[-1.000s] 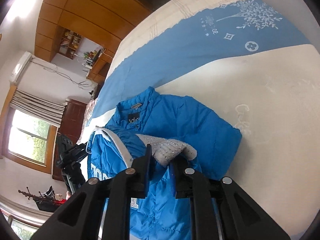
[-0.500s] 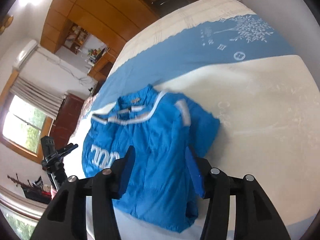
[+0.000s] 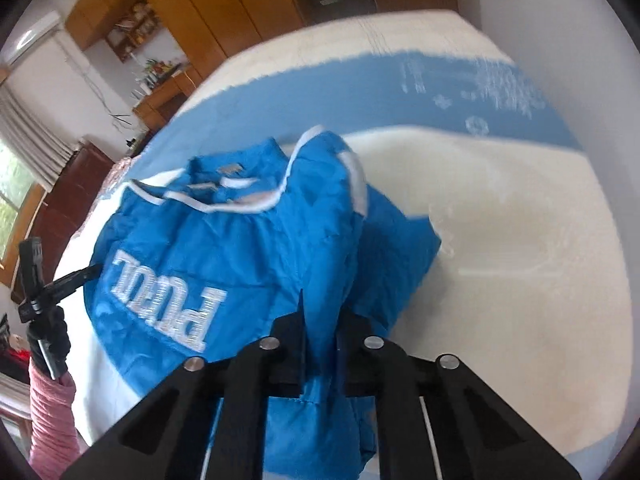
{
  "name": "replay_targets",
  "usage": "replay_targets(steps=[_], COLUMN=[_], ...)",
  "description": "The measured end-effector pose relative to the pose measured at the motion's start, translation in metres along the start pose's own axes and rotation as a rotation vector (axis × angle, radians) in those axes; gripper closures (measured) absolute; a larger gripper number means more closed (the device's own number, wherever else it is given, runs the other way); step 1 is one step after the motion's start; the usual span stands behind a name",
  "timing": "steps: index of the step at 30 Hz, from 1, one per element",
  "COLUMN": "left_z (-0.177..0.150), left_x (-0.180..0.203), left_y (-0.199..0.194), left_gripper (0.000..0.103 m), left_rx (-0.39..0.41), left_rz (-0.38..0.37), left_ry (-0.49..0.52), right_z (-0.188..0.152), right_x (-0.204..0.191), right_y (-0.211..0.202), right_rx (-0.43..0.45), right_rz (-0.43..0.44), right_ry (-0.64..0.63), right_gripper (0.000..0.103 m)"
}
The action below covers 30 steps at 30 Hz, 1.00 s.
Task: Fold large clothes
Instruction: 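Lay the hem over the collar with both tools and open them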
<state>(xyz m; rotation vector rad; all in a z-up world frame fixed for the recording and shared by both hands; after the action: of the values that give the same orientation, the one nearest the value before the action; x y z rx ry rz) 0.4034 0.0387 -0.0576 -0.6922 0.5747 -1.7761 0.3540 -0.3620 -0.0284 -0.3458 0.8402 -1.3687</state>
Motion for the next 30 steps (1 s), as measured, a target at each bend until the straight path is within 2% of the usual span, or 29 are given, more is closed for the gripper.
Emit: replay_targets(steps=[5,9,11,14,15,17,20,25,27,30], left_z=[0.023,0.044,0.047,0.032,0.026,0.014,0.007,0.016,0.022,0.030], left_x=[0.006,0.005,0.002,-0.019,-0.023,-0.031,-0.037,-0.045,-0.050,-0.049], left_y=[-0.025,-0.022,-0.004,0.037,0.043,0.052,0.056,0.052,0.034,-0.001], left_gripper=[0.096,0.096,0.096,0.094,0.091,0.085,0.085,0.082,0.078,0.075], left_rx=[0.144,0.222,0.190,0.058,0.039,0.024,0.018,-0.031,-0.010,0.068], left_rz=[0.025,0.053,0.078,0.111,0.109,0.101,0.086,0.067,0.049,0.050], left_ry=[-0.022,-0.032,-0.045,-0.106,-0.117,-0.115,-0.112,-0.196,-0.249,-0.259], right_z=[0.031,0.051,0.053,0.045,0.039,0.030,0.021,0.027,0.032,0.037], right_x=[-0.007,0.005,0.020,0.042,0.048,0.056,0.063,0.052,0.048,0.034], right_y=[-0.020,0.001,0.024,0.067,0.080,0.095,0.106,0.090,0.067,0.031], right_rx=[0.098,0.108,0.074,-0.013,-0.037,-0.059,-0.057,-0.052,-0.019,0.039], right_rz=[0.037,0.041,0.039,0.019,0.017,0.032,0.060,-0.018,-0.074,-0.122], right_ry=[0.034,0.110,0.165,0.231,0.245,0.268,0.294,0.220,0.170,0.086], right_gripper=[0.096,0.096,0.096,0.096,0.095,0.093,0.091,0.086,0.079,0.078])
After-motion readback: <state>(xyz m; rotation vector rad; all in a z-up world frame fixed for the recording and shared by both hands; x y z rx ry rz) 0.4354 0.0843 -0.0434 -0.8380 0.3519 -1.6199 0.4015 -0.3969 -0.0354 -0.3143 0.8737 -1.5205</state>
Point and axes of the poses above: each gripper's, at about its wrist camera, not at the fingertips, and y roughly the way its jaws point, x to its right, z to its top, the point moved 2 cm from there along y, roughly the way its jaws point, and after that the axes turned 12 degrees about x, right-handed, at the moved point
